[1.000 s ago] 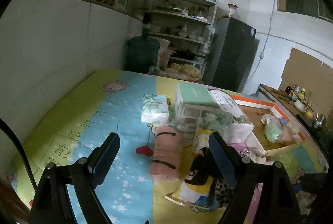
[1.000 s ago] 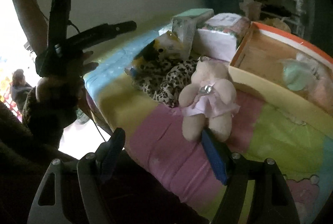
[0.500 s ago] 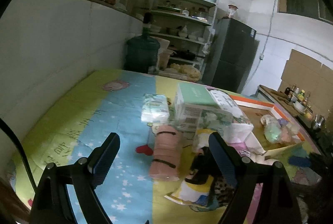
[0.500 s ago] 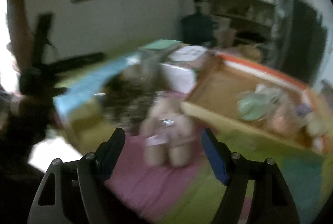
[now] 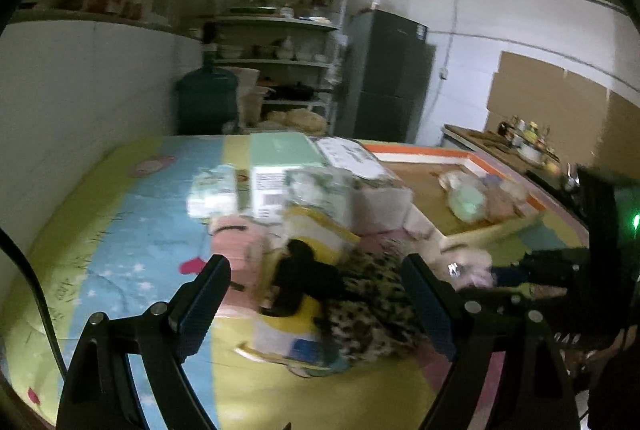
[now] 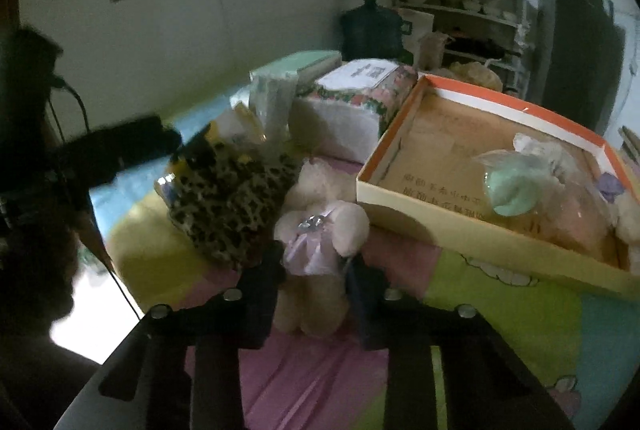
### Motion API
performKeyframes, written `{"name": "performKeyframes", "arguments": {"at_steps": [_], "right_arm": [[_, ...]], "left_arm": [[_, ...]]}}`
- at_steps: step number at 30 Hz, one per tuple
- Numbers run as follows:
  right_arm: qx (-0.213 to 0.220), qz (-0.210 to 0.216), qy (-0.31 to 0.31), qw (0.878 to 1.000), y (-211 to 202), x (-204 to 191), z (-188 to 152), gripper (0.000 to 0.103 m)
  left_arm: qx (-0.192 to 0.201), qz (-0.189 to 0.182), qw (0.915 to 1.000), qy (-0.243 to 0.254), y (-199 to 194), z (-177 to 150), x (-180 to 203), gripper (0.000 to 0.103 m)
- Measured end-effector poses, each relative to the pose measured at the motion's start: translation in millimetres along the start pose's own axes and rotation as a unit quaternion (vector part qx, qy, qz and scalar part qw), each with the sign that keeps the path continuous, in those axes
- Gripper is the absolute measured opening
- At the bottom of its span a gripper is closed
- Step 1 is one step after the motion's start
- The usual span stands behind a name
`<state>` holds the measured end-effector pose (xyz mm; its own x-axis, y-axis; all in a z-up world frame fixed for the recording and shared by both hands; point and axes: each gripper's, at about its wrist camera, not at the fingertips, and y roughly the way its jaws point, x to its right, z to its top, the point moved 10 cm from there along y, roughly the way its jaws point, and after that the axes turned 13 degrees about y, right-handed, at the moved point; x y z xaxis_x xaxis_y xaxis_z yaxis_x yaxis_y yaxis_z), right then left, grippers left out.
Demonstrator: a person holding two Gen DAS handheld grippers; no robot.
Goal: Organize soft objects
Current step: 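Grasp the yellow-black snack bag with the left tool while the right tool grasps the pink-dressed plush bear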
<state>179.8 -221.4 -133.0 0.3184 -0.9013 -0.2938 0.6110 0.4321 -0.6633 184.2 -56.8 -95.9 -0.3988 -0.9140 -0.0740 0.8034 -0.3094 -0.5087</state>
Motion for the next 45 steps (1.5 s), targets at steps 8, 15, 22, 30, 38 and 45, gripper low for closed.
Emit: {"name": "performKeyframes", "arguments": {"at_steps": [8, 15, 22, 30, 38, 45], "right_arm": [[0.07, 0.042, 0.049, 0.995, -36, -9, 18, 0.029], [0.084, 0.046, 0.071, 0.993, -43, -5, 18, 0.029], [0.086, 0.047, 0.077, 0.992, -46, -3, 15, 0.029], [0.091, 0.051, 0.078, 0.991, -47, -5, 17, 0.029], [0.105, 0.059, 0.07, 0.99, -54, -17, 26, 0.029], [0.121, 0.06, 0.063, 0.989, -65, -22, 34, 0.029]], "left_arm": [[-0.023, 0.006, 0.9997, -0.008, 21, -2, -20, 0.087], [-0.058, -0.03, 0.9979, 0.002, 52, -2, -21, 0.071], [-0.069, -0.058, 0.9959, -0.001, 63, -6, -14, 0.043], [-0.052, -0.053, 0.9971, -0.017, 53, -8, -17, 0.042], [-0.021, -0.036, 0.9988, -0.026, 28, 6, -27, 0.042], [0.006, -0.029, 0.9995, -0.011, 7, 29, -20, 0.042]]}}
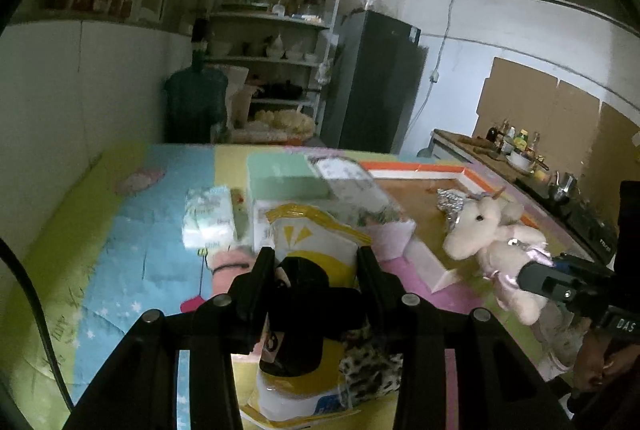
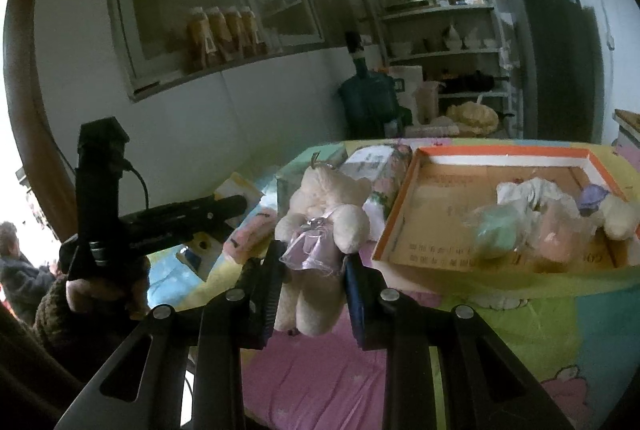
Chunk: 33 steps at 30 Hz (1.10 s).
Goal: Organize soft objects
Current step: 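Grasp the yellow-black snack bag with the left tool while the right tool grasps the pink-dressed plush bear, then carry the snack bag with the left tool while the right tool carries the plush bear to the box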
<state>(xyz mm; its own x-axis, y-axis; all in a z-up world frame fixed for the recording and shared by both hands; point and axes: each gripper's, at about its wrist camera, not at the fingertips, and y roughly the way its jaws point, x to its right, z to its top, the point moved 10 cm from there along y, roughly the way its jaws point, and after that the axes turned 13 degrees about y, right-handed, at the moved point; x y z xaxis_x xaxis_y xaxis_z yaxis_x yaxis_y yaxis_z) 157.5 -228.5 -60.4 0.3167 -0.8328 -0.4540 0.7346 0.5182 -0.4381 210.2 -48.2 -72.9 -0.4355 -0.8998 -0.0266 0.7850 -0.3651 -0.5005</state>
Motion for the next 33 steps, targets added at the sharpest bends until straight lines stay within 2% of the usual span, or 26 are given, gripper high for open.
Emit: {"name": "performKeyframes", "arguments": {"at_steps": [7, 20, 33], "right_arm": [[0.025, -0.003, -0.001, 1.0, -17, 2, 13, 0.029], [0.068, -0.023, 0.005, 0.997, -52, 24, 33, 0.029], [0.1, -0.048, 0.029, 0.993, -80, 72, 52, 0.029]], "left_arm": [[0.017, -0.004, 0.9998, 0.008, -5, 25, 20, 0.042], [0.038, -0.03, 0.9983, 0.031, 11, 73, 72, 0.042], [0.036, -0.026, 0.9982, 0.039, 46, 108, 106, 0.042]]}}
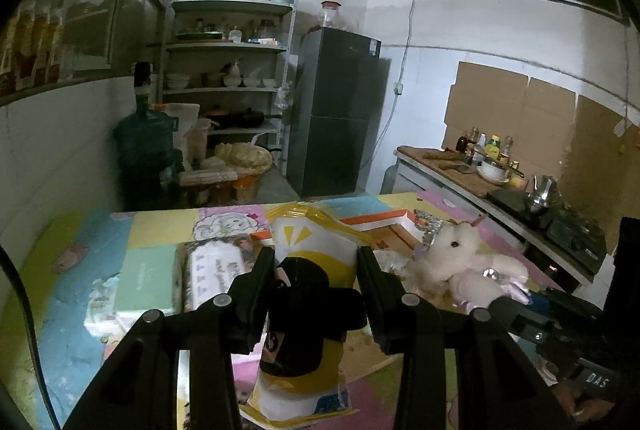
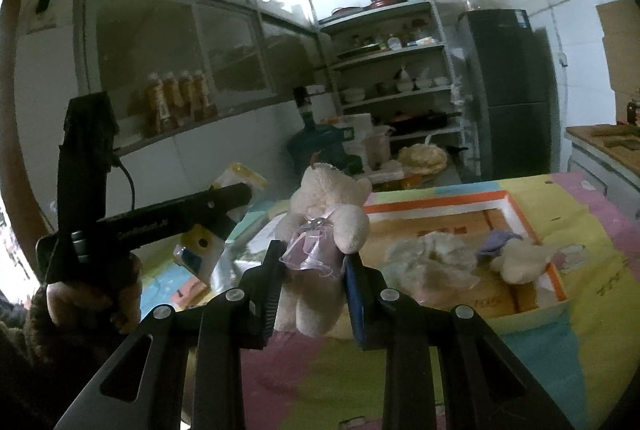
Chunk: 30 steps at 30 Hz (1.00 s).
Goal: Organize soft objects
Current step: 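Carry the snack bag with the left tool while the right tool carries the plush bear to the box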
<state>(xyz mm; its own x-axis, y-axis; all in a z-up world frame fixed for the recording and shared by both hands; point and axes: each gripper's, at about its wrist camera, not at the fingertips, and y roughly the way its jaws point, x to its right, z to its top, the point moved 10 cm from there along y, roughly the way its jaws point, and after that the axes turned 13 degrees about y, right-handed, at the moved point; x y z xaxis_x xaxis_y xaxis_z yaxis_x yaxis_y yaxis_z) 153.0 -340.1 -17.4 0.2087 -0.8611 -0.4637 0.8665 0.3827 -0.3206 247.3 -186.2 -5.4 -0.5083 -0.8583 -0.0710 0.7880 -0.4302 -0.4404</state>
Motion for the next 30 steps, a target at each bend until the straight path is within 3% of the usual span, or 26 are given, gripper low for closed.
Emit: {"name": "performKeyframes", "arguments": {"at_steps": [13, 30], "right_arm": [[0.013, -0.027, 0.014, 0.999, -7, 54, 24, 0.029], [0.019, -0.056, 0.021, 0.998, 11, 101, 61, 0.029]], "left_arm": [[-0.017, 0.01, 0.9997, 0.017, 49, 17, 25, 0.042], [-0.053, 0.015, 0.9985, 0.002, 113, 23, 33, 0.041]]}}
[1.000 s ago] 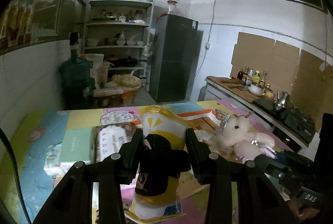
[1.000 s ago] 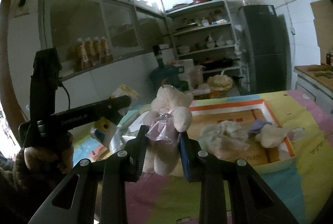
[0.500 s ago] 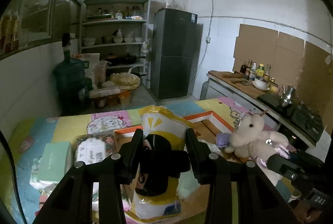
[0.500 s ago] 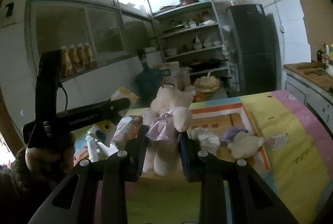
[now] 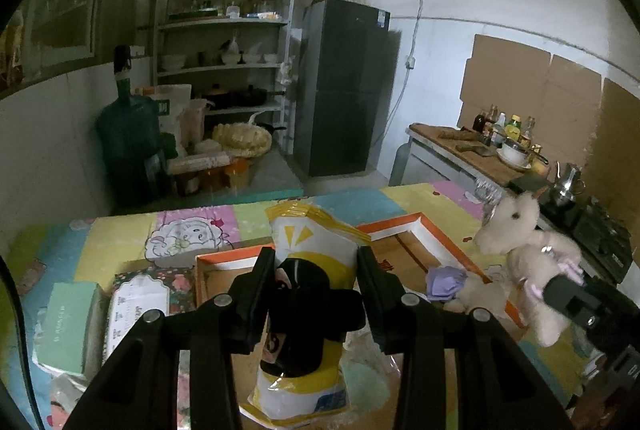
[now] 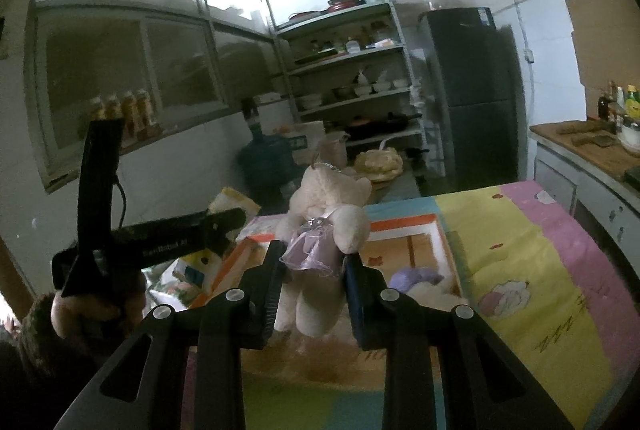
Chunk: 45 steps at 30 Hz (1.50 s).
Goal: Organize soft objects
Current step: 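Carry the snack bag with the left tool while the right tool carries the plush bear to the box, then open the left tool over the box while the right tool releases the plush bear inside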
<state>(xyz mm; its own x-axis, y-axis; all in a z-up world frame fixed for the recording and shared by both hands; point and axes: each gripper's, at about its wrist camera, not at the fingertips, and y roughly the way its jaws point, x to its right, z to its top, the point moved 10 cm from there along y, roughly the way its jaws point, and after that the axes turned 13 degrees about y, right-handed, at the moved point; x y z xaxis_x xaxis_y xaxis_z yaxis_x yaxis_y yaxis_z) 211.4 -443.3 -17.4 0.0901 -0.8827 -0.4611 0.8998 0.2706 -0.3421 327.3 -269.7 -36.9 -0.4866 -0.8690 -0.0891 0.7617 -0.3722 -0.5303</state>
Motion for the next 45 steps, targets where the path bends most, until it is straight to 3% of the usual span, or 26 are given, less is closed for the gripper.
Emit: {"name": "performKeyframes", "arguments": {"at_steps": [17, 29, 45], "right_arm": [[-0.043, -0.017, 0.027, 0.999, 62, 33, 13, 0.029], [-0.097, -0.04, 0.032, 0.994, 107, 47, 0, 0.03], [-0.144, -0.061, 0.026, 0.987, 133, 56, -21, 0.03]], "left_arm": [[-0.063, -0.006, 0.9979, -0.015, 59, -13, 0, 0.041], [-0.098, -0.023, 0.9947, -0.019, 86, -27, 7, 0.04], [-0.144, -0.06, 0.9866, -0.047, 106, -44, 11, 0.041]]}}
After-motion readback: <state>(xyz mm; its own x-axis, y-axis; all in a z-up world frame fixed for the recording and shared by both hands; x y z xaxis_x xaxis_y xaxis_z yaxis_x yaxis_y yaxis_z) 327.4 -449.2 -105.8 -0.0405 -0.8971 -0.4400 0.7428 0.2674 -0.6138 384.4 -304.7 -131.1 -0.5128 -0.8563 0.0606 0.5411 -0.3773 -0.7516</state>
